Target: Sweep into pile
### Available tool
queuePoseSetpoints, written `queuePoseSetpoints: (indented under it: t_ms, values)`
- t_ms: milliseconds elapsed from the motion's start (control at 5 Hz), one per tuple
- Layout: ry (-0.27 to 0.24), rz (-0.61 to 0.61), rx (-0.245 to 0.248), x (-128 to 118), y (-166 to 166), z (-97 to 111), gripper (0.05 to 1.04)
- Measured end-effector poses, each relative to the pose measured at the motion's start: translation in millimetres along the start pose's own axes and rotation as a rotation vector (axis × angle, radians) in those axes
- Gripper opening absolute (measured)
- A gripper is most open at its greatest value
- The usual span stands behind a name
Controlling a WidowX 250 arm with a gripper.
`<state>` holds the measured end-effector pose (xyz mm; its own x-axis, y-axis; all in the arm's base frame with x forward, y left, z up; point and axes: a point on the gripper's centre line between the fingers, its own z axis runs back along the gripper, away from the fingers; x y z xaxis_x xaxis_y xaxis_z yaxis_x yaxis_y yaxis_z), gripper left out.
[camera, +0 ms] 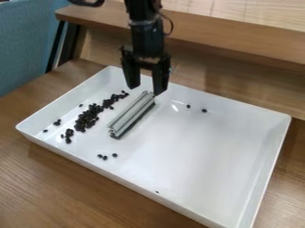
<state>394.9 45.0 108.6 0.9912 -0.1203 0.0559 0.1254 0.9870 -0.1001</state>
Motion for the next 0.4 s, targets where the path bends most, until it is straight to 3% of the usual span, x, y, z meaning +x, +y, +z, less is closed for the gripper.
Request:
queuePoseSetpoints:
  t_ms: [400]
  values:
    - [0.005,-0.164,0.004,8,-40,9,1.001]
